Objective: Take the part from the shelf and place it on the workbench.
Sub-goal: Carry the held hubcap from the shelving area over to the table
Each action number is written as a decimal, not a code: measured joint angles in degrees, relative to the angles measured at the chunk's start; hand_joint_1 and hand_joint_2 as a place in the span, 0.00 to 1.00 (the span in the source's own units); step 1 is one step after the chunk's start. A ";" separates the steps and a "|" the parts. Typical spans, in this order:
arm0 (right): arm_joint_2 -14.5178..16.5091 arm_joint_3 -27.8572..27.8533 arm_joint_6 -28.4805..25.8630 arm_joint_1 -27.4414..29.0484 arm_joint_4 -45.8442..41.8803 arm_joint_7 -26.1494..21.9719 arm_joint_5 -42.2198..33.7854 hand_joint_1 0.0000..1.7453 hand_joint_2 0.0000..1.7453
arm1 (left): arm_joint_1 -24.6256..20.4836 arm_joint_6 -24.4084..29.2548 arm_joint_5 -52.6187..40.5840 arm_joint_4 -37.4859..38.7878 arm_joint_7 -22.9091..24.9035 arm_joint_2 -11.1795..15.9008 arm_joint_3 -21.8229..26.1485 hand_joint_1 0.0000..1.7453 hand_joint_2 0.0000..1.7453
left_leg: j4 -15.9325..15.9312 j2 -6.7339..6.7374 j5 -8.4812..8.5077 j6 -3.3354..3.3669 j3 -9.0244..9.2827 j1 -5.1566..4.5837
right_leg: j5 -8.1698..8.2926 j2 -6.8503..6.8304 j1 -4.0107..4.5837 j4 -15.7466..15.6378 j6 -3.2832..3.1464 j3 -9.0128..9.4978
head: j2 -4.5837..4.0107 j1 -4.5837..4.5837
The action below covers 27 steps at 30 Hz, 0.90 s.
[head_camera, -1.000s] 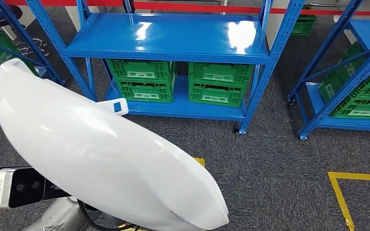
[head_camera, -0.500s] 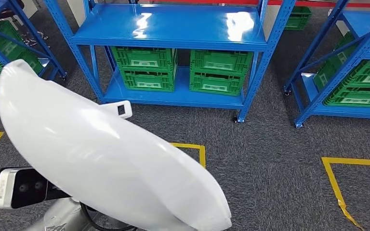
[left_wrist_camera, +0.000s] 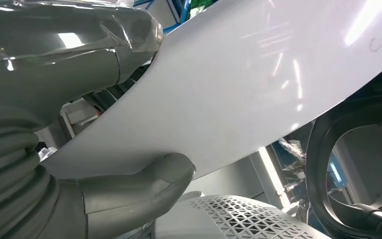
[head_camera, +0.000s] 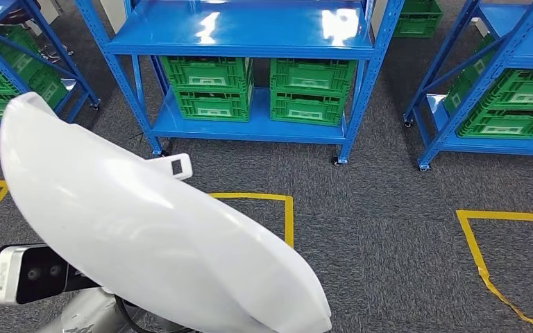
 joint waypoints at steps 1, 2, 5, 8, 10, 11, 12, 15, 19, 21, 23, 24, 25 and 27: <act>0.04 0.00 0.08 -0.01 -0.01 0.11 -0.01 0.00 0.00 | -0.09 0.00 -0.01 -0.04 -0.02 -0.03 -0.01 1.00 1.00 | -2.88 -0.09 -0.68 0.31 1.80 -0.23 | 0.55 0.01 -0.03 -0.12 0.40 -0.20 | 0.00 0.00; 0.08 0.00 0.10 -0.01 -0.01 0.19 -0.02 0.00 0.00 | -0.15 0.00 -0.01 -0.06 -0.04 -0.05 -0.02 1.00 1.00 | -4.38 -0.09 -1.15 0.57 2.48 -0.48 | 1.14 0.01 -0.09 -0.33 0.88 -0.35 | 0.00 -0.02; 0.10 0.02 0.11 0.18 0.01 0.18 -0.01 0.00 0.00 | -0.37 0.00 0.03 -0.10 -0.07 -0.17 -0.13 1.00 1.00 | -5.59 0.23 0.84 1.74 1.42 -0.68 | 1.04 0.01 -0.26 -0.01 1.54 -1.24 | 0.00 -0.01; 0.02 0.02 0.09 0.23 0.02 0.12 -0.02 0.00 0.00 | -0.60 -0.01 0.15 -0.12 0.00 -0.45 -0.40 1.00 1.00 | -6.03 0.40 3.37 2.86 -0.94 -0.83 | -6.39 0.05 -0.18 8.91 0.34 -4.34 | 0.00 0.26; -0.04 0.02 0.01 0.26 0.02 0.20 -0.10 0.00 0.00 | -0.59 0.02 0.20 -0.04 0.16 -0.48 -0.59 1.00 1.00 | -5.71 0.42 4.71 3.02 -2.94 -1.14 | -8.90 0.07 -0.18 15.77 0.71 -5.46 | 0.00 0.30; -0.06 0.02 -0.07 0.26 0.02 0.27 -0.27 0.00 0.00 | -0.59 0.09 0.23 0.01 0.25 -0.48 -0.68 1.00 1.00 | -5.42 0.43 5.32 3.00 -4.02 -1.22 | -8.38 0.06 -0.19 17.00 1.32 -4.90 | 0.00 0.30; -0.06 0.02 -0.15 0.24 0.02 0.35 -0.47 0.00 0.00 | -0.59 0.19 0.25 0.04 0.31 -0.48 -0.76 1.00 1.00 | -5.02 0.44 5.85 2.91 -5.10 -1.26 | -7.13 0.06 -0.21 16.10 1.97 -3.34 | 0.00 0.30; -0.08 0.02 -0.18 0.05 0.02 0.50 -0.96 0.00 0.00 | -0.63 0.44 0.32 0.06 0.39 -0.54 -1.04 1.00 1.00 | -3.23 0.49 7.00 2.32 -8.02 -1.42 | -6.04 0.07 -0.04 4.65 2.25 5.28 | 0.00 0.29; 0.14 0.02 -0.03 0.07 0.02 0.51 -0.95 0.00 0.00 | -0.69 0.68 0.42 0.13 0.70 -0.58 -1.41 1.00 1.00 | -2.39 0.59 8.57 1.15 -9.67 -1.34 | -6.83 0.13 0.28 -0.58 0.71 7.22 | 0.00 0.33; 0.29 0.02 -0.31 0.17 0.02 0.50 -0.81 0.00 0.00 | -0.71 0.80 0.43 0.22 0.87 -0.43 -1.44 1.00 1.00 | -0.38 0.38 5.77 0.34 -10.54 -1.10 | -5.75 -0.04 -0.06 -0.64 -0.27 6.29 | 0.00 0.18; 0.41 0.02 -0.83 0.18 0.01 0.40 -0.70 0.00 0.00 | -0.73 0.94 0.43 0.36 1.03 -0.29 -1.45 1.00 1.00 | 5.87 0.27 -0.20 -0.45 -11.98 -0.61 | -4.49 -0.14 -0.17 -0.61 -0.78 5.09 | 0.00 0.00; 0.47 0.02 -1.06 0.18 0.01 0.35 -0.69 0.00 0.00 | -0.73 0.98 0.45 0.45 1.12 -0.24 -1.50 1.00 1.00 | 9.76 0.27 -2.51 -0.74 -12.61 -0.35 | -3.83 -0.16 -0.17 -0.56 -0.80 4.31 | 0.00 -0.04; 0.52 0.02 -1.25 0.20 0.01 0.32 -0.66 0.00 0.00 | -0.74 1.00 0.52 0.56 1.24 -0.19 -1.57 1.00 1.00 | 12.83 0.27 -3.50 -0.94 -12.81 -0.12 | -3.20 -0.16 -0.18 -0.49 -0.74 3.50 | 0.00 -0.04; 0.62 0.02 -1.74 0.27 0.00 0.24 -0.44 0.00 0.00 | -0.82 1.01 0.74 0.84 1.57 -0.10 -1.83 1.00 1.00 | 13.76 0.28 -1.77 -1.10 -10.83 0.26 | -2.08 -0.15 -0.23 -0.34 -0.44 1.94 | 0.00 -0.06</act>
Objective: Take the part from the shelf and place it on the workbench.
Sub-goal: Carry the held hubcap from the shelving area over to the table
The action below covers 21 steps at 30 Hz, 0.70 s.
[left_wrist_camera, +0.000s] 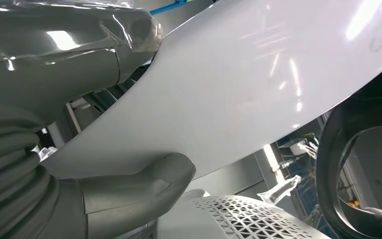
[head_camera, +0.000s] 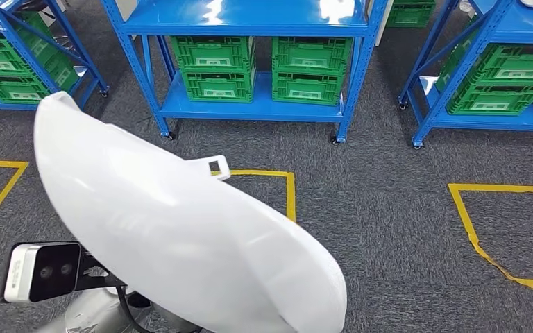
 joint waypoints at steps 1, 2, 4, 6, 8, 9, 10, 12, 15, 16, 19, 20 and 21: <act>0.05 0.01 -0.33 0.03 -0.01 -0.12 0.18 0.00 0.00 | -0.11 0.00 0.13 0.15 0.19 0.02 -0.17 1.00 1.00 | -2.59 -0.02 1.55 0.06 2.49 0.11 | 0.50 0.02 -0.03 0.07 0.20 -0.64 | 0.00 0.00; 0.10 0.02 -0.67 0.06 -0.03 -0.31 0.40 0.00 0.00 | -0.29 0.00 0.26 0.28 0.36 0.01 -0.35 1.00 1.00 | -6.62 -0.10 2.28 0.20 5.68 0.14 | 0.95 0.06 -0.03 0.12 0.47 -1.14 | 0.00 -0.01; 0.15 0.09 -1.02 0.09 -0.10 -0.83 0.50 0.00 0.00 | -0.75 0.00 0.50 0.47 0.57 -0.07 -0.70 1.00 1.00 | -14.72 -0.30 1.61 0.64 11.27 -0.08 | 1.88 0.10 0.05 0.14 1.19 -1.75 | 0.00 0.04; 0.13 0.13 -0.84 0.13 -0.14 -1.20 -0.06 0.00 0.00 | -1.10 0.00 0.62 0.58 0.64 -0.11 -0.99 1.00 1.00 | -17.96 -0.39 0.77 1.19 12.87 -0.52 | 2.95 0.11 -0.02 -0.13 2.13 -2.16 | 0.00 0.06; 0.11 0.11 -0.58 0.24 -0.15 -1.31 -0.54 0.00 0.00 | -1.25 0.00 0.64 0.68 0.68 -0.16 -1.23 1.00 1.00 | -18.52 -0.19 1.82 2.18 12.27 -0.53 | 2.88 0.09 -0.21 0.03 2.64 -2.74 | 0.00 0.08; 0.11 0.11 -0.51 0.30 -0.15 -1.31 -0.60 0.00 0.00 | -1.33 0.00 0.64 0.73 0.71 -0.21 -1.31 1.00 1.00 | -18.77 -0.07 2.54 2.79 11.79 -0.52 | 1.58 0.10 -0.20 1.22 2.48 -3.31 | 0.00 0.18; 0.11 0.11 -0.44 0.34 -0.16 -1.31 -0.57 0.00 0.00 | -1.41 0.00 0.64 0.82 0.71 -0.27 -1.38 1.00 1.00 | -18.98 0.04 3.27 3.31 11.18 -0.54 | -0.66 0.10 -0.18 3.69 2.08 -4.23 | 0.00 0.30; 0.07 0.12 -0.29 0.37 -0.16 -1.31 -0.34 0.00 0.00 | -1.52 0.00 0.68 1.05 0.73 -0.31 -1.54 1.00 1.00 | -18.89 0.10 4.51 3.91 9.60 -1.02 | -5.60 0.15 -0.06 11.36 1.41 -6.47 | 0.00 0.48; -0.02 0.15 0.37 0.38 -0.19 -1.32 0.21 0.00 0.00 | -1.71 0.07 1.04 1.43 0.74 -0.29 -1.93 1.00 1.00 | -18.41 0.09 6.32 4.10 6.88 -1.61 | -6.10 0.16 0.05 17.20 2.39 -6.17 | 0.00 0.51; -0.03 0.16 0.71 0.38 -0.25 -1.39 0.31 0.00 0.00 | -1.86 0.12 1.16 1.51 0.75 -0.28 -2.06 1.00 1.00 | -18.05 0.08 6.80 4.05 5.94 -1.69 | -4.76 0.16 0.10 15.21 2.80 -4.18 | 0.00 0.50; -0.20 0.20 1.28 0.32 -0.52 -1.67 0.51 0.00 0.00 | -2.39 0.33 1.37 1.57 0.76 -0.31 -2.34 1.00 1.00 | -16.59 0.08 7.91 3.52 3.62 -1.87 | -4.02 0.17 0.57 3.24 2.28 4.15 | 0.00 0.45; -0.26 0.25 1.25 0.30 -0.58 -1.80 0.69 0.00 0.00 | -2.52 0.42 1.46 1.58 0.77 -0.32 -2.45 1.00 1.00 | -16.31 0.12 8.36 3.24 3.13 -1.87 | -4.53 0.20 0.80 0.68 1.86 5.62 | 0.00 0.47; -0.33 0.32 1.06 0.32 -0.65 -2.01 0.97 0.00 0.00 | -2.59 0.51 1.55 1.60 0.77 -0.32 -2.56 1.00 1.00 | -16.19 0.17 8.86 2.94 2.79 -1.87 | -4.75 0.23 1.02 -0.52 1.48 6.05 | 0.00 0.44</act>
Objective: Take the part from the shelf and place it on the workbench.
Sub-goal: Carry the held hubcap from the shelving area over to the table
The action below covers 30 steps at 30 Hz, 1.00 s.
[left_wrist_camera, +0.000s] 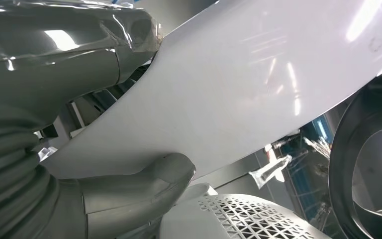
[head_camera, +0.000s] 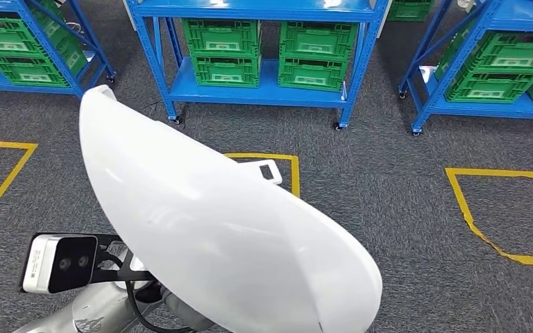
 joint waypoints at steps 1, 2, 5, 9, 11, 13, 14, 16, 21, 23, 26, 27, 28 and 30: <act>0.05 0.11 -0.32 0.07 -0.08 -0.35 0.33 0.00 0.00 | -0.03 0.09 0.06 0.03 0.01 0.04 -0.11 1.00 1.00 | -0.02 0.00 0.51 -0.28 -0.29 0.03 | 0.36 -0.02 -0.14 -0.08 -0.37 -0.54 | 0.00 0.02; 0.10 0.25 -0.77 0.12 -0.18 -0.93 0.71 0.00 0.00 | -0.05 0.17 0.11 0.07 -0.01 0.08 -0.18 1.00 1.00 | 0.13 -0.08 0.32 -0.63 -0.69 0.10 | 0.92 -0.11 -0.27 -0.12 -0.73 -0.98 | 0.00 0.08; 0.19 0.95 -2.23 0.25 -0.60 -3.25 2.03 0.00 0.00 | 0.00 0.54 0.01 0.22 -0.05 0.37 -0.14 1.00 1.00 | 5.94 -0.40 -6.44 -1.98 -2.62 0.71 | 3.03 -0.46 -0.61 -0.20 -1.88 -2.86 | 0.00 -0.18; 0.34 1.78 -2.21 0.35 -0.98 -4.08 2.55 0.00 0.00 | 0.13 0.71 -0.13 0.46 -0.05 0.58 -0.14 1.00 1.00 | 16.55 -0.40 -10.21 -3.00 -2.79 1.70 | 5.74 -0.54 -0.60 0.25 -1.80 -6.51 | 0.00 -0.32; 0.37 1.95 -0.25 0.38 -1.02 -3.90 1.55 0.00 0.00 | 0.08 0.68 -0.16 0.48 -0.04 0.51 -0.18 1.00 1.00 | 12.16 -0.42 -7.26 -2.89 2.00 1.92 | 7.02 -0.50 -0.63 0.62 -1.46 -8.33 | 0.00 -0.33; 0.42 1.88 1.89 0.45 -1.09 -3.71 0.10 0.00 0.00 | -0.23 0.66 -0.16 0.45 0.08 0.32 -0.21 1.00 1.00 | 3.26 -0.48 -7.92 -2.45 8.75 1.75 | 8.21 -0.40 -0.50 0.77 -0.86 -9.39 | 0.00 -0.29; 0.45 1.81 2.54 0.47 -1.13 -3.64 -0.44 0.00 0.00 | -0.39 0.66 -0.13 0.44 0.17 0.21 -0.22 1.00 1.00 | 0.02 -0.51 -8.88 -2.15 10.86 1.55 | 8.87 -0.37 -0.49 0.66 -0.48 -9.61 | 0.00 -0.27; 0.48 1.67 3.02 0.57 -1.16 -3.60 -0.96 0.00 0.00 | -0.54 0.68 -0.13 0.43 0.42 0.07 -0.25 1.00 1.00 | -2.56 -0.47 -9.30 -1.41 11.62 1.13 | 10.28 -0.38 -0.61 0.06 0.44 -9.88 | 0.00 -0.30; 0.46 1.56 3.06 0.73 -1.21 -3.95 -0.77 0.00 0.00 | -0.44 0.76 -0.35 0.44 0.83 -0.27 -0.36 1.00 1.00 | -3.10 -0.13 -4.88 0.93 7.81 0.89 | 1.69 -0.19 -0.79 9.00 -0.67 -13.31 | 0.00 0.04; 0.44 1.49 2.79 0.71 -1.22 -4.05 -0.74 0.00 0.00 | -0.31 0.84 -0.49 0.45 1.02 -0.37 -0.40 1.00 1.00 | -2.85 -0.13 -3.18 1.05 5.55 0.54 | -1.00 -0.14 -0.79 16.30 -0.32 -14.30 | 0.00 0.09; 0.46 1.42 2.21 0.65 -1.24 -4.31 -0.71 0.00 0.00 | -0.29 1.10 -0.79 0.45 1.20 -0.42 -0.42 1.00 1.00 | -1.94 -0.13 -0.99 0.83 1.91 0.31 | 2.05 -0.14 -0.79 15.32 1.23 -9.74 | 0.00 0.09; 0.46 1.40 2.10 0.56 -1.26 -4.38 -0.69 0.00 0.00 | -0.30 1.19 -0.87 0.44 1.23 -0.45 -0.42 1.00 1.00 | -1.46 -0.16 -0.44 0.64 0.85 0.25 | 2.18 -0.14 -0.73 11.26 1.20 -6.25 | 0.00 0.08; 0.41 1.39 2.04 0.46 -1.28 -4.47 -0.64 0.00 0.00 | -0.32 1.25 -0.91 0.42 1.25 -0.51 -0.41 1.00 1.00 | -0.96 -0.13 0.06 0.40 -0.01 0.18 | 1.32 -0.09 -0.58 6.42 0.85 -2.78 | 0.00 0.05; 0.37 1.38 2.11 0.22 -1.33 -4.76 -0.48 0.00 0.00 | -0.39 1.30 -0.97 0.38 1.31 -0.59 -0.39 1.00 1.00 | -0.59 -0.01 1.16 -0.15 -1.00 0.10 | -0.77 0.01 -0.16 0.06 -0.05 1.00 | 0.00 -0.01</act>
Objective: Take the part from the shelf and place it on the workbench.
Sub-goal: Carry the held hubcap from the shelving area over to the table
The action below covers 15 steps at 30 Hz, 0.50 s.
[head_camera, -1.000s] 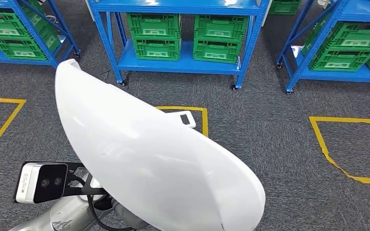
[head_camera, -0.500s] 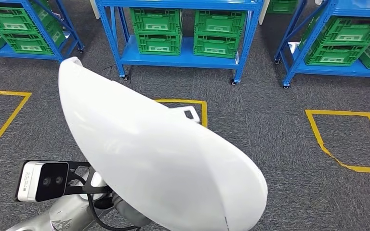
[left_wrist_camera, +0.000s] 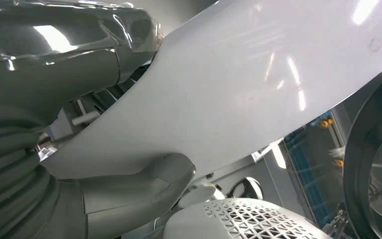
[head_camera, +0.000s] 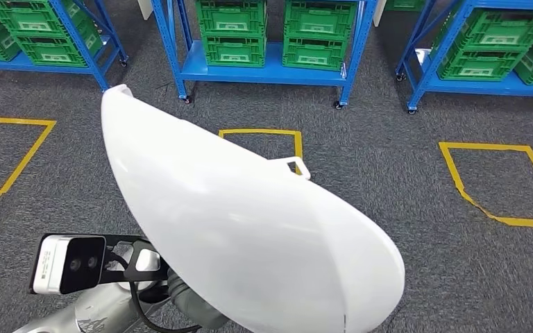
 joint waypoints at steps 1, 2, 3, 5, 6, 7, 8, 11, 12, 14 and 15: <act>-0.02 0.00 0.08 -0.02 -0.01 -0.19 0.11 0.00 0.00 | -0.01 0.02 -0.02 -0.02 0.04 0.02 0.01 1.00 1.00 | -0.08 0.08 0.57 -0.30 -0.25 0.03 | -0.18 0.05 0.08 -1.05 -0.42 0.05 | 0.00 -0.04; 0.01 0.01 0.17 0.02 -0.01 -0.37 0.21 0.00 0.00 | 0.02 0.03 -0.05 -0.02 0.09 0.10 0.01 1.00 1.00 | -0.18 0.08 0.94 -0.60 -0.51 0.14 | 0.28 -0.01 -0.02 -0.92 -0.78 -0.51 | 0.00 0.00; -0.02 0.01 0.23 0.13 -0.01 -0.49 0.28 0.00 0.00 | 0.07 0.05 -0.07 -0.02 0.14 0.19 0.01 1.00 1.00 | 0.19 0.04 0.32 -0.95 -0.88 0.27 | 0.76 -0.08 -0.16 -0.95 -1.26 -0.92 | 0.00 0.00; -0.09 0.01 0.27 0.38 -0.01 -0.62 0.31 0.00 0.00 | 0.16 0.11 -0.09 -0.04 0.39 0.39 0.02 1.00 1.00 | 3.77 -0.09 -4.19 -1.82 -2.11 0.68 | 1.94 -0.33 -0.42 -0.99 -2.09 -1.86 | 0.00 -0.14; -0.14 0.01 0.27 0.43 -0.01 -0.68 0.29 0.00 0.00 | 0.18 0.17 -0.07 -0.05 0.64 0.47 0.01 1.00 1.00 | 7.18 -0.13 -7.36 -2.27 -2.99 0.91 | 2.52 -0.40 -0.40 -0.97 -2.32 -2.41 | 0.00 -0.26; -0.16 0.01 0.27 0.47 -0.01 -0.76 0.28 0.00 0.00 | 0.24 0.27 -0.04 -0.07 0.92 0.54 0.01 1.00 1.00 | 11.16 -0.13 -9.82 -2.63 -3.90 1.16 | 3.09 -0.46 -0.38 -0.94 -2.39 -2.96 | 0.00 -0.33; -0.15 0.01 0.27 0.49 -0.01 -0.85 0.29 0.00 0.00 | 0.32 0.40 -0.02 -0.08 1.24 0.58 -0.01 1.00 1.00 | 14.58 -0.12 -10.87 -2.88 -4.50 1.38 | 3.62 -0.45 -0.37 -0.89 -2.32 -3.51 | -0.01 -0.33; -0.14 0.03 0.28 0.59 -0.01 -1.01 0.66 0.00 0.00 | 0.44 0.98 -0.32 -0.06 2.07 0.62 -0.17 1.00 1.00 | 13.92 0.16 -7.94 -3.00 -0.99 1.77 | 4.86 -0.72 -0.37 -0.77 -1.85 -4.94 | -0.01 -0.35; -0.13 0.05 0.31 0.62 -0.01 -1.03 0.90 0.00 0.00 | 0.33 1.11 -0.51 -0.06 2.30 0.62 -0.28 1.00 1.00 | 9.81 0.96 -6.91 -2.81 2.21 1.72 | 5.09 -0.92 -0.33 -0.74 -1.67 -5.13 | 0.00 -0.37; -0.10 0.13 0.35 0.68 -0.01 -1.10 1.30 0.00 0.00 | -0.04 1.20 -0.84 -0.07 2.59 0.55 -0.57 1.00 1.00 | 1.99 2.67 -6.66 -2.19 7.59 1.30 | 5.42 -1.48 -0.04 -0.61 -1.24 -5.23 | 0.00 -0.34; -0.12 0.20 0.35 0.71 -0.01 -1.18 1.40 0.00 0.00 | -0.19 1.20 -0.89 -0.07 2.68 0.51 -0.70 1.00 1.00 | -0.05 3.08 -6.99 -1.83 8.77 1.05 | 5.58 -1.87 0.08 -0.55 -0.96 -5.28 | 0.00 -0.37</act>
